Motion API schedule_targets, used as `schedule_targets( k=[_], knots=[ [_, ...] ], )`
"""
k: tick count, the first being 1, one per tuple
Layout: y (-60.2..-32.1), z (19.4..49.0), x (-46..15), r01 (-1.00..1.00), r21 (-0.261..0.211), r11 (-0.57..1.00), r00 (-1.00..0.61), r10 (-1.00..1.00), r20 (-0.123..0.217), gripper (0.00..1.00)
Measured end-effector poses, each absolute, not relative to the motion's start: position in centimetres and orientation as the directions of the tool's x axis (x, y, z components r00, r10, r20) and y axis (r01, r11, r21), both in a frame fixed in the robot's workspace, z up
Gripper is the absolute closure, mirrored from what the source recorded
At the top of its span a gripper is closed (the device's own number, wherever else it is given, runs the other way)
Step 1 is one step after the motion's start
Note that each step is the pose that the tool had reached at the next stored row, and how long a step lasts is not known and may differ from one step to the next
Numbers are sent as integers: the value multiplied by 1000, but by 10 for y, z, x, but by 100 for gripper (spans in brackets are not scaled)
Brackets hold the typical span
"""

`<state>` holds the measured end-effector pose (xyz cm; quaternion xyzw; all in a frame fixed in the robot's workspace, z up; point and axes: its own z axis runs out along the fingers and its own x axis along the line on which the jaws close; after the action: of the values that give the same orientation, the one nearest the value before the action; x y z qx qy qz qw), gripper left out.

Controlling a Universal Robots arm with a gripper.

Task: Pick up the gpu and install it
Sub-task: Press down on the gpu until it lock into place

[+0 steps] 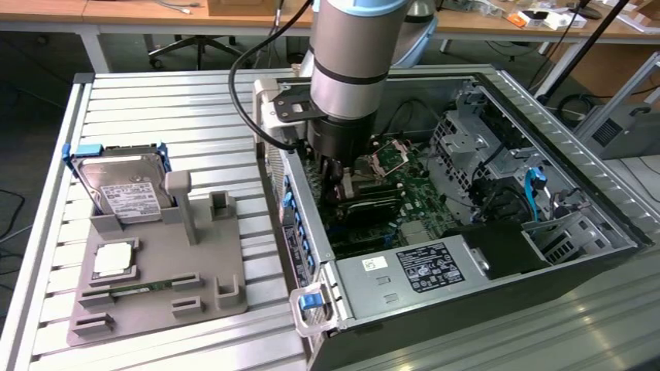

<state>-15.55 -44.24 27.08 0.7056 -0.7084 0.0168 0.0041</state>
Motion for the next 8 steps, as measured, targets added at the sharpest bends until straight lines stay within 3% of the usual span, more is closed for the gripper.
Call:
schedule_targets(
  k=[8],
  knots=[
    [-443,287,-132,-1000,-9,3,-3,-1000,30,89]
  ],
)
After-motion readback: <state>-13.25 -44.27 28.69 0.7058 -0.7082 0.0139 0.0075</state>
